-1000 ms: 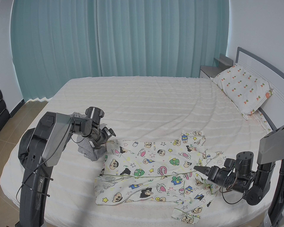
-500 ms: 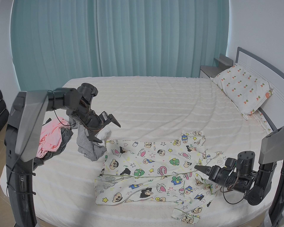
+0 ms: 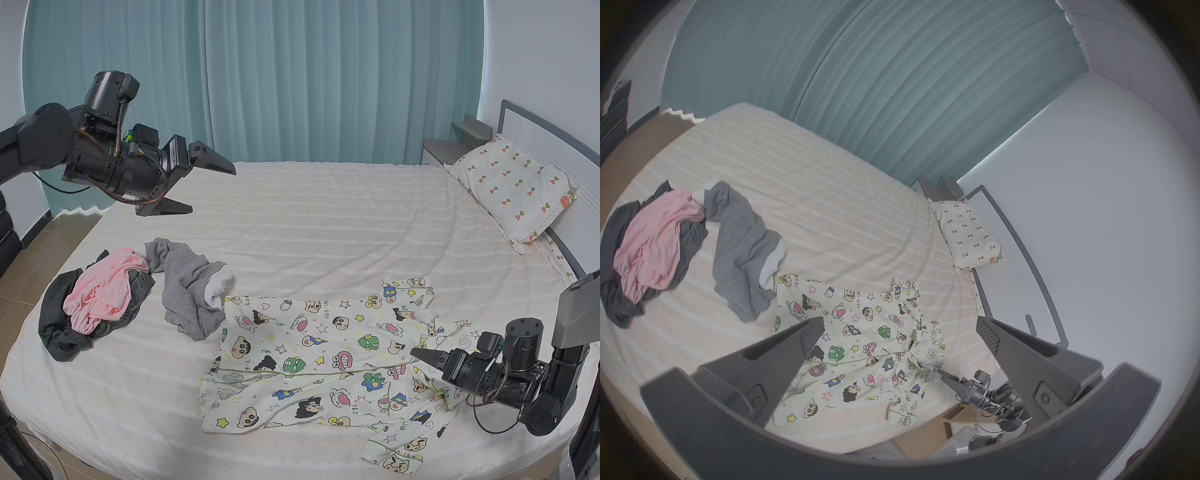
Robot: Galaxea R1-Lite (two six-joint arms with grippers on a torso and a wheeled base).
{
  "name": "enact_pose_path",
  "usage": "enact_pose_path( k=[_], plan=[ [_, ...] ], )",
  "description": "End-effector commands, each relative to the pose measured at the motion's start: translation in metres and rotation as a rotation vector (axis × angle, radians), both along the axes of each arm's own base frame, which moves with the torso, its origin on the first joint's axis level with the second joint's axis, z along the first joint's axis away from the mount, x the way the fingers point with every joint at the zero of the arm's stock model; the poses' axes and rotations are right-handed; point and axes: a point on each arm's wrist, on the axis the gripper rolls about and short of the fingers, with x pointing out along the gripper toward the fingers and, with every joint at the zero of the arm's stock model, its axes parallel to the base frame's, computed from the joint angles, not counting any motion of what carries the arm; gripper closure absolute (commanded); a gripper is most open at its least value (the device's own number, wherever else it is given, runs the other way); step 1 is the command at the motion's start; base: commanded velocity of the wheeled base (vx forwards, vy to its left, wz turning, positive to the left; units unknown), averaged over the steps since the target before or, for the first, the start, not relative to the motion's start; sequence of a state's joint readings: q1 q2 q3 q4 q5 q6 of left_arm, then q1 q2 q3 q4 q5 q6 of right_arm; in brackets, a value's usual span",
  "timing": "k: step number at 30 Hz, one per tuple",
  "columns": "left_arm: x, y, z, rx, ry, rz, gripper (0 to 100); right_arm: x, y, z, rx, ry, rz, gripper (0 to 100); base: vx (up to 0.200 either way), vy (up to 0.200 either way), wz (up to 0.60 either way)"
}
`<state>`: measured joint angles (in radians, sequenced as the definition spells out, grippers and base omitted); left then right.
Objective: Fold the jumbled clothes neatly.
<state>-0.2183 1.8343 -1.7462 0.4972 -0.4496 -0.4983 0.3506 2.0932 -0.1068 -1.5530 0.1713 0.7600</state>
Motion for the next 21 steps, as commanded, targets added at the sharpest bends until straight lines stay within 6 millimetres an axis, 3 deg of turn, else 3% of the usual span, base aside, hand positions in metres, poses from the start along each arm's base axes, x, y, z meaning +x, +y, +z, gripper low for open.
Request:
enact_pose_path(
  k=[1,5,8,10,11,21],
  plan=[
    [-0.107,0.014,-0.171,0.123,0.029,-0.058,0,-0.003,0.001,0.005,0.009,-0.02,0.008,0,0.0,0.0,0.0],
    [-0.139,0.019,-0.22,0.167,0.098,-0.093,0,-0.004,0.0,0.005,0.005,-0.015,0.008,0,0.0,0.0,0.0],
    [-0.158,0.025,-0.242,0.173,0.125,-0.095,0,-0.006,0.0,0.005,0.0,-0.013,0.011,0,0.0,0.0,0.0],
    [-0.162,0.026,-0.245,0.175,0.125,-0.096,0,-0.007,0.0,0.005,-0.003,-0.012,0.012,0,0.0,0.0,0.0],
    [-0.174,0.029,-0.256,0.179,0.138,-0.097,0,-0.01,-0.002,0.003,-0.012,-0.001,0.011,0,0.0,0.0,0.0],
    [-0.181,0.025,-0.252,0.155,0.147,-0.077,0,-0.025,-0.006,-0.001,-0.108,0.014,0.053,0,0.0,0.0,0.0]
  ],
)
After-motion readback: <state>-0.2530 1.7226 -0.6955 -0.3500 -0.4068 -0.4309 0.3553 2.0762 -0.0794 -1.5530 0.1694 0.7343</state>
